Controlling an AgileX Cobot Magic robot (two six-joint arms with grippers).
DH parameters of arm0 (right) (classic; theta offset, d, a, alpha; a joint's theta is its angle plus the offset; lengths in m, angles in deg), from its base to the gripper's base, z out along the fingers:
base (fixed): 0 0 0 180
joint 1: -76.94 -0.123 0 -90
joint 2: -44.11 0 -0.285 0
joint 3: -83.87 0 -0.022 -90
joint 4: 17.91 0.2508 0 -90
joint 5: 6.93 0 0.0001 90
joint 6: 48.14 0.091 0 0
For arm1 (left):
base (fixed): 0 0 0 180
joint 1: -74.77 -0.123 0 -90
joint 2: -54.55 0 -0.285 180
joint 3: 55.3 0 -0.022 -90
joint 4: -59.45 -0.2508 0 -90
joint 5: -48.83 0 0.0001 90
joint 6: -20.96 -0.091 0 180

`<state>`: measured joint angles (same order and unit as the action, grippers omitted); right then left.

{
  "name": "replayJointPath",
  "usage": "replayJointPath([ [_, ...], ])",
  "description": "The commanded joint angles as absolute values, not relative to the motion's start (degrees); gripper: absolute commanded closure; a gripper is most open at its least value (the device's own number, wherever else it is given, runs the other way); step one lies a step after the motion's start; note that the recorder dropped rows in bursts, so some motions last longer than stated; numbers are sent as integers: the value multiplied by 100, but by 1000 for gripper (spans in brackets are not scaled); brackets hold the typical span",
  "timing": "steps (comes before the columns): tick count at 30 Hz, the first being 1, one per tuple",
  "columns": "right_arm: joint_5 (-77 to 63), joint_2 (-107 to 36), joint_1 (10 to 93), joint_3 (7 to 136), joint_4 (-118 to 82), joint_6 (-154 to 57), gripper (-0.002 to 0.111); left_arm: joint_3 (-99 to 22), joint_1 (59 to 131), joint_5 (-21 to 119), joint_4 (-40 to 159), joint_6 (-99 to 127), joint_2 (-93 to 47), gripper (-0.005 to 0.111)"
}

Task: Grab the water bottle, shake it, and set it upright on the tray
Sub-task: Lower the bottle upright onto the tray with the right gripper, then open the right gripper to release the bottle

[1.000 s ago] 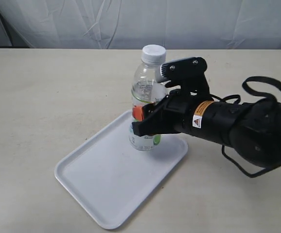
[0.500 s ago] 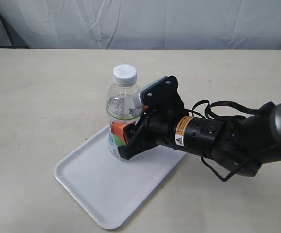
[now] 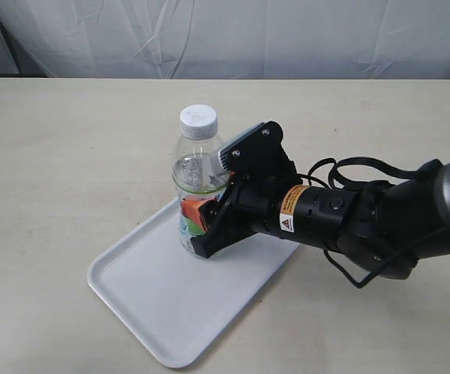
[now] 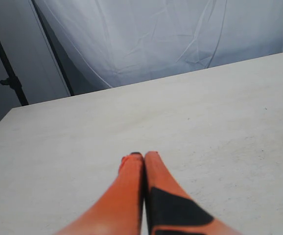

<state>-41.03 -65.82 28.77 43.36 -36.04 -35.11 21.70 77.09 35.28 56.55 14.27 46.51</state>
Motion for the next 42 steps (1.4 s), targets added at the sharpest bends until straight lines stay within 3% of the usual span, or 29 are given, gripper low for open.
replayJointPath([
  [1, -3851, -6568, 2892, 4326, -3714, -3546, 85, 2191, 7723, 3519, 5693, 1447, 4677, 106],
  [5, -3824, -6568, 2892, 4326, -3673, -3379, 49, 2191, 7723, 3519, 5693, 1447, 4677, 106],
  [7, -3774, -6568, 2892, 4326, -3632, -3288, 43, 2191, 7723, 3519, 5693, 1447, 4677, 106],
  [27, -2878, -6290, 2892, 4274, -3849, -2391, 43, 2191, 7723, 3519, 5693, 1447, 4677, 106],
  [29, -2284, -5932, 2892, 4265, -3837, -2263, 43, 2191, 7723, 3519, 5693, 1447, 4677, 106],
  [32, -981, -5420, 2892, 4265, -3773, -2254, 54, 2191, 7723, 3519, 5682, 1448, 4677, 106],
  [35, 488, -4856, 2892, 4265, -3773, -2254, 94, 2191, 7723, 3519, 5682, 1448, 4677, 106],
  [37, 779, -4563, 2892, 4214, -3713, -2239, 109, 2191, 7723, 3519, 5682, 1448, 4677, 106],
  [42, 994, -3809, 2892, 4180, -3532, -2047, 108, 2191, 7723, 3519, 5682, 1448, 4677, 106],
])
